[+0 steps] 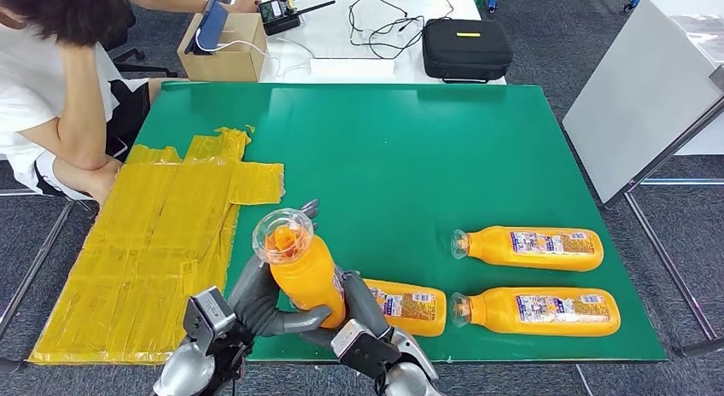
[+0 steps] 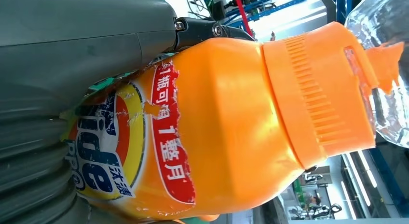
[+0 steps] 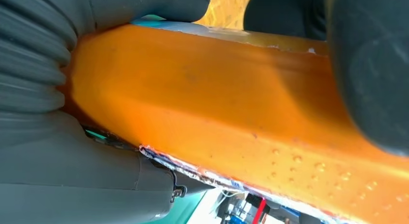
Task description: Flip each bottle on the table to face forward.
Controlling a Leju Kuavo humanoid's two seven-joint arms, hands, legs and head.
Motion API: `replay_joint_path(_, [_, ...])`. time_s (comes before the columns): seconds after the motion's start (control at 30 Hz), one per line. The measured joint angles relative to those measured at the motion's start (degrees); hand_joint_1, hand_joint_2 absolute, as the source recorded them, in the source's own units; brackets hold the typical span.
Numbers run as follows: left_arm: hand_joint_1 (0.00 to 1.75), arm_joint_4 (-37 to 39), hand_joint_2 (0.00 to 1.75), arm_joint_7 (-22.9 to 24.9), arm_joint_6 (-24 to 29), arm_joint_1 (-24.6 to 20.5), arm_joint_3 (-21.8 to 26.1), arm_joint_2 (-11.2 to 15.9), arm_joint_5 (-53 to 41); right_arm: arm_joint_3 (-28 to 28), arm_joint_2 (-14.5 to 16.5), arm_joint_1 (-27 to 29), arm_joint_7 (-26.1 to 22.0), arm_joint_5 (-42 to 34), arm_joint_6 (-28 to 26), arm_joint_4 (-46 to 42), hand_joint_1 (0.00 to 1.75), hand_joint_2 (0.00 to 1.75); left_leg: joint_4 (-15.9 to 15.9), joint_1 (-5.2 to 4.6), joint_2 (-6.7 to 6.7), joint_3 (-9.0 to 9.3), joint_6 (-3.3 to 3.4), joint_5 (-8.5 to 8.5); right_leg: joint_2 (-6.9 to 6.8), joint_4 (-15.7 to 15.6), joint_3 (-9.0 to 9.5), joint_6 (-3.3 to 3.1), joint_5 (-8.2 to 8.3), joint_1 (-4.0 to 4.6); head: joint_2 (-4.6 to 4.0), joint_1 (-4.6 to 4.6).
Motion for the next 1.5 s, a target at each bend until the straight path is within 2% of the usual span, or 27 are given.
replay_joint_path(0.07, [1.45, 0.01, 1.75, 0.02, 0.01, -0.01, -0.03, 0.0, 0.18, 0.03, 0.04, -0.01, 0.0, 1.24, -0.86, 0.25, 1.75, 1.75, 0.0, 0.0, 0.0, 0.0, 0.0, 0.0, 0.0, 0.0, 0.0, 0.0, 0.0, 0.0, 0.0, 0.0])
replay_joint_path(0.1, [1.75, 0.01, 1.75, 0.03, 0.02, -0.02, -0.02, 0.0, 0.34, 0.08, 0.06, -0.02, 0.0, 1.84, -1.3, 0.36, 1.75, 1.75, 0.0, 0.0, 0.0, 0.0, 0.0, 0.0, 0.0, 0.0, 0.0, 0.0, 0.0, 0.0, 0.0, 0.0])
replay_joint_path(0.7, [1.75, 0.7, 1.75, 0.23, 1.09, -0.02, 0.14, 0.0, 2.97, 0.7, 0.09, -0.03, 0.35, 3.14, -2.71, 0.95, 1.74, 1.75, 0.0, 0.0, 0.0, 0.0, 0.0, 0.0, 0.0, 0.0, 0.0, 0.0, 0.0, 0.0, 0.0, 0.01])
replay_joint_path(0.73, [1.75, 0.76, 1.75, 0.22, 1.18, -0.02, 0.14, 0.0, 3.18, 0.71, 0.09, -0.03, 0.39, 3.14, -2.85, 0.95, 1.52, 1.75, 0.0, 0.0, 0.0, 0.0, 0.0, 0.0, 0.0, 0.0, 0.0, 0.0, 0.0, 0.0, 0.0, 0.01])
replay_joint_path(0.83, [1.75, 0.8, 1.75, -0.13, 2.47, -0.02, 0.16, -0.01, 3.46, 0.7, 0.09, -0.02, 0.42, 3.13, -3.97, 0.93, 0.22, 1.75, 0.0, 0.0, 0.0, 0.0, 0.0, 0.0, 0.0, 0.0, -0.01, 0.0, 0.0, 0.0, 0.0, 0.0])
replay_joint_path(0.87, [1.75, 0.78, 1.75, -0.44, 3.47, -0.02, 0.19, -0.04, 3.45, 0.68, 0.09, 0.02, 0.4, 3.05, -4.64, 0.92, 0.0, 1.75, 0.0, 0.0, 0.0, 0.0, 0.0, 0.0, 0.0, 0.0, -0.01, 0.0, 0.0, 0.0, 0.0, -0.01])
replay_joint_path(0.97, [1.75, -0.05, 1.75, -1.32, 7.95, -0.11, 0.82, -0.16, 2.26, 0.0, 0.01, 0.82, 0.14, 2.19, -7.04, 0.05, 0.0, 1.75, 0.0, 0.0, -0.01, -0.01, 0.0, 0.0, 0.0, 0.0, -0.02, 0.0, 0.0, 0.0, 0.0, 0.0])
replay_joint_path(1.1, [1.75, -1.7, 1.75, -1.55, 16.04, -0.95, 3.01, 0.05, -3.96, -2.72, -0.55, 3.27, -0.25, 1.11, -9.42, -4.01, 0.0, 1.75, 0.0, 0.0, -0.01, -0.02, 0.0, 0.0, 0.0, 0.0, -0.01, 0.0, 0.0, 0.0, 0.0, 0.0])
replay_joint_path(1.33, [1.75, -2.74, 1.75, -1.55, 18.6, -1.78, 4.82, 0.4, -6.45, -5.03, -1.17, 5.3, -0.38, 0.92, -9.8, -8.41, 0.0, 1.75, 0.0, 0.0, 0.0, -0.02, 0.0, 0.0, 0.0, 0.0, -0.02, 0.0, 0.0, 0.0, 0.0, 0.01])
replay_joint_path(1.4, [1.75, -2.84, 1.75, -1.33, 21.8, -1.97, 5.09, 0.45, -9.84, -5.57, -1.19, 5.91, -0.98, 0.61, -10.32, -9.38, 0.0, 1.75, 0.0, 0.0, 0.0, -0.03, 0.0, 0.0, 0.0, 0.0, -0.03, 0.0, 0.0, 0.0, 0.0, 0.01])
replay_joint_path(1.5, [1.75, -2.83, 1.75, 0.98, 29.04, -2.97, 6.42, 0.82, -19.66, -7.08, -1.27, 7.66, -2.21, -0.45, -11.53, -12.78, 0.0, 1.75, 0.01, 0.0, -0.02, -0.04, 0.0, 0.0, -0.01, 0.0, -0.05, 0.0, 0.0, 0.0, 0.0, 0.0])
